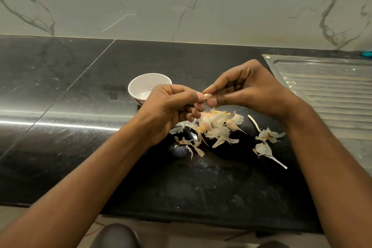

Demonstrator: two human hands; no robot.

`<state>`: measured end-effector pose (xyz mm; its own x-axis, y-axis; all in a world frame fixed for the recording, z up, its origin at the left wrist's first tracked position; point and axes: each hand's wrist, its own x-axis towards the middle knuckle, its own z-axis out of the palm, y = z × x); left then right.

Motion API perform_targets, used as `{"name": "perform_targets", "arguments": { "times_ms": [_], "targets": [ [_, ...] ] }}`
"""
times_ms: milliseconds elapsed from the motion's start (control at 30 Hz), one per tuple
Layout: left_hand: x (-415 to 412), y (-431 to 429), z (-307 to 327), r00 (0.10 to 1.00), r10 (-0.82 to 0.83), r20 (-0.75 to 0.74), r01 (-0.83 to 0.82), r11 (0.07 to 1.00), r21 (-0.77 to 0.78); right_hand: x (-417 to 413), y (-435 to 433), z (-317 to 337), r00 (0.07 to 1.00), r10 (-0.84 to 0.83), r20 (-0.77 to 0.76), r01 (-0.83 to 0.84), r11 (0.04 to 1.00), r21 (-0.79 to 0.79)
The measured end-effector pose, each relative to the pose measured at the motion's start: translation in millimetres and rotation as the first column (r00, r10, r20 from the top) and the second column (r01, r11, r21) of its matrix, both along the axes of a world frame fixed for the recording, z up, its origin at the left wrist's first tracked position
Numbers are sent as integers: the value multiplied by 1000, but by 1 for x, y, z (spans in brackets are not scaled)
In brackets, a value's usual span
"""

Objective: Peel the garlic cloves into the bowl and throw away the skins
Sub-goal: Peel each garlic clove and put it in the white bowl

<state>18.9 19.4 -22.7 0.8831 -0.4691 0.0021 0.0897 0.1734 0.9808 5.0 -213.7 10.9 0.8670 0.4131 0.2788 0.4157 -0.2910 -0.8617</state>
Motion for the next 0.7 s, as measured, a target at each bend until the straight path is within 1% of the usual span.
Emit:
{"name": "perform_targets", "arguments": {
  "times_ms": [233,367,700],
  "targets": [
    [-4,-4,2,992,81,95,-80,997,-14,-1,5,2,999,25,30,-26,1000,11],
    [-3,-6,3,990,79,115,-76,997,-33,-3,4,3,1000,18,-5,-18,999,43],
    [-3,-6,5,986,98,138,-98,995,-7,-3,3,2,998,30,-62,-25,997,70]
  ]
}}
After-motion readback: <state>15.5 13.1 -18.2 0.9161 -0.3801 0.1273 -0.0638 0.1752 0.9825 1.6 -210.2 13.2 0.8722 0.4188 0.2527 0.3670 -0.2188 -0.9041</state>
